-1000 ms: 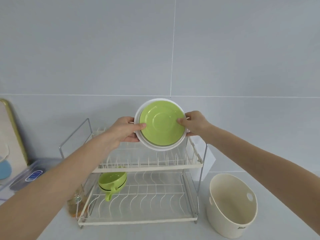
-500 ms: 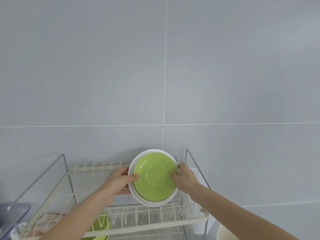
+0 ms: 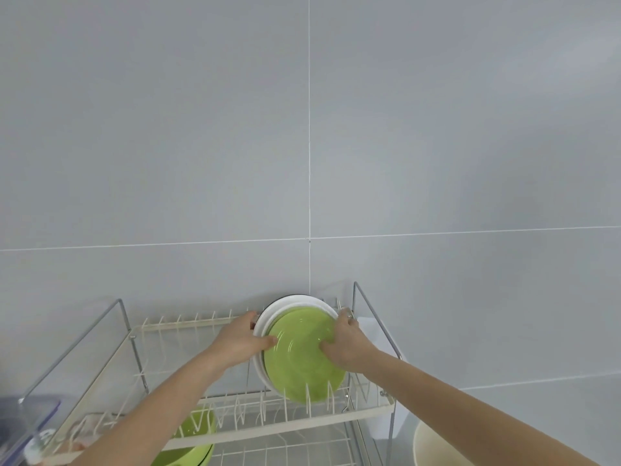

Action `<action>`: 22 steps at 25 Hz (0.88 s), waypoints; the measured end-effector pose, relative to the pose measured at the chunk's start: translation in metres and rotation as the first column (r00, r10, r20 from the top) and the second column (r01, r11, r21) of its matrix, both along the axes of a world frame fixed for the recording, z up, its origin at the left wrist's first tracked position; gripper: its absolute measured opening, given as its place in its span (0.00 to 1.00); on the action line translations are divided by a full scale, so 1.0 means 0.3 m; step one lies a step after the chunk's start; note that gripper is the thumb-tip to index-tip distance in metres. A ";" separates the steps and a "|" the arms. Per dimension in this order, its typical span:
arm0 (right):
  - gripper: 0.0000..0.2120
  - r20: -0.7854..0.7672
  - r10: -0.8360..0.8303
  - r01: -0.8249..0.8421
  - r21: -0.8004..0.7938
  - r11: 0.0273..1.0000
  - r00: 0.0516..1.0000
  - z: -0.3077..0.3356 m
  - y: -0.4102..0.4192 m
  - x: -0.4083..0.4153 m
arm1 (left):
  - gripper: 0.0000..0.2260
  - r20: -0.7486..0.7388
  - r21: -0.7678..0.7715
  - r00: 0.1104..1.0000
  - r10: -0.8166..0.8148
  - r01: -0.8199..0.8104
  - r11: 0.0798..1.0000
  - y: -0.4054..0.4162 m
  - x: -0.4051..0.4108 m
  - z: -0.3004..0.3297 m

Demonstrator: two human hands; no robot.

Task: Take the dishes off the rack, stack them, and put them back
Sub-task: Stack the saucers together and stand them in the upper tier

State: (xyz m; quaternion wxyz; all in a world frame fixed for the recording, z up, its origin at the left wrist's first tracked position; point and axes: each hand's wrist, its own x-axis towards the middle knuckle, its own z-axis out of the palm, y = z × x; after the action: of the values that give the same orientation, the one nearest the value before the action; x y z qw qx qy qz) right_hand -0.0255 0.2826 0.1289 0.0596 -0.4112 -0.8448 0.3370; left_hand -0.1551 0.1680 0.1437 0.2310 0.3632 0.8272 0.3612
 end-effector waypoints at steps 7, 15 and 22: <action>0.34 -0.055 0.232 -0.188 0.419 0.888 0.971 0.161 -0.107 0.159 | 0.33 -0.547 -0.134 0.831 -0.104 0.036 0.990 -0.051 0.130 0.106; 0.34 -0.053 0.164 -0.100 0.600 0.794 0.985 0.126 -0.125 0.448 | 0.32 -0.824 -0.128 0.559 -0.093 -0.023 0.991 -0.122 0.413 0.097; 0.34 -0.057 0.061 -0.026 0.491 0.871 0.997 -0.093 -0.086 0.656 | 0.30 -0.814 -0.161 0.554 -0.174 0.072 0.984 -0.099 0.611 -0.099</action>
State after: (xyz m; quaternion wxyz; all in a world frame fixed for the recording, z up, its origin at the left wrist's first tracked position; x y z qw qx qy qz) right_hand 0.1712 0.2568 0.1010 0.1840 -0.3515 -0.9090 0.1277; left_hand 0.0281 0.1384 0.1140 -0.1379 0.5335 0.8299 0.0873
